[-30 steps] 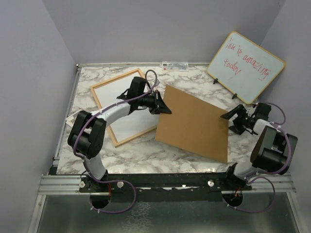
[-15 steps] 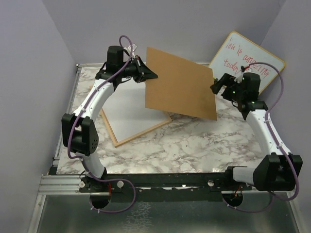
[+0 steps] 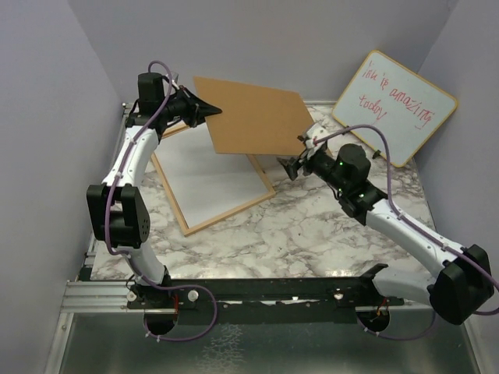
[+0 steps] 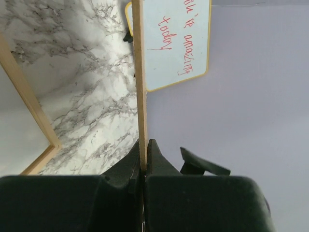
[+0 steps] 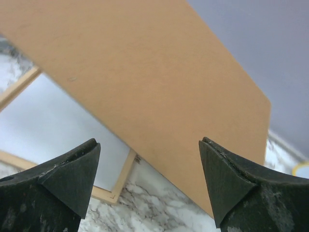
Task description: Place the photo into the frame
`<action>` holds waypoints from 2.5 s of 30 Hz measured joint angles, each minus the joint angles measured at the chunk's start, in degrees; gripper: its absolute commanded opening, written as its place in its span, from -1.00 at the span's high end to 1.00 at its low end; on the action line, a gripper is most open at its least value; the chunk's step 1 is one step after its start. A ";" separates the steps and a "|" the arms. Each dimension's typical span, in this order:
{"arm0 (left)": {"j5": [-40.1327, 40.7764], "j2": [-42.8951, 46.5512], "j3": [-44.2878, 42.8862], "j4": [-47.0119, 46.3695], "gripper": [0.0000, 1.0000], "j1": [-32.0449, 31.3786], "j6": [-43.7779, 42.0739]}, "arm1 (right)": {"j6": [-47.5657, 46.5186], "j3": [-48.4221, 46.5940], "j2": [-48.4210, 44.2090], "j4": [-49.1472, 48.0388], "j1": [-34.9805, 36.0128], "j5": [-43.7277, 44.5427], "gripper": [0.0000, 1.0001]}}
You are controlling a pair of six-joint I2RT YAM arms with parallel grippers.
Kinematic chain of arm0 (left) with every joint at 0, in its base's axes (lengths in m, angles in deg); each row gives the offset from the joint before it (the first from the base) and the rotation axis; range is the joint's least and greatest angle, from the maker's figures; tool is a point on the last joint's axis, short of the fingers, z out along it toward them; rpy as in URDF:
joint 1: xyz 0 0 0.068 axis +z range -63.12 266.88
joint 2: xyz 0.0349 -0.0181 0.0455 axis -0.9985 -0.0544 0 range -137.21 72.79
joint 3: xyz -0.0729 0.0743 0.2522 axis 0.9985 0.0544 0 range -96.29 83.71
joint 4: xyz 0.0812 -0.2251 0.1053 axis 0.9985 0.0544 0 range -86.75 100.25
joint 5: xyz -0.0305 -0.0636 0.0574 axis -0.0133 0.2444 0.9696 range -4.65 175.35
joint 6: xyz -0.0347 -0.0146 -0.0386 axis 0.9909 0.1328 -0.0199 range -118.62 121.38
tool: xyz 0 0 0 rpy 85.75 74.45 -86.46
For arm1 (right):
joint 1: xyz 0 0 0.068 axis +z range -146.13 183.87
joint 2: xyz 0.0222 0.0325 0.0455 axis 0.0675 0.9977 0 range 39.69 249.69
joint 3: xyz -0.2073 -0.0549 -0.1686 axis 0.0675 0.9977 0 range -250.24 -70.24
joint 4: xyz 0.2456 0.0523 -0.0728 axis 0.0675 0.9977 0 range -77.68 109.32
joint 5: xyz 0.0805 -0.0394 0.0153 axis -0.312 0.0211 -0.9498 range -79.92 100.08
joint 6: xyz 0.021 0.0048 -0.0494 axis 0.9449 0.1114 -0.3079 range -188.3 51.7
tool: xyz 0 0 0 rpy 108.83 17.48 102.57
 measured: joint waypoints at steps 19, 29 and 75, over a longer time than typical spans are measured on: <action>-0.35 7.91 6.95 -4.39 1.00 1.01 5.09 | -40.54 5.62 21.24 -37.38 9.53 10.19 0.14; -0.74 9.75 7.43 -5.62 0.13 1.64 6.80 | -51.25 6.45 24.39 -48.24 11.19 13.77 0.99; 38.66 7.17 18.38 16.81 -0.98 9.44 -24.46 | 39.52 -5.09 7.21 -13.38 -0.52 33.90 0.99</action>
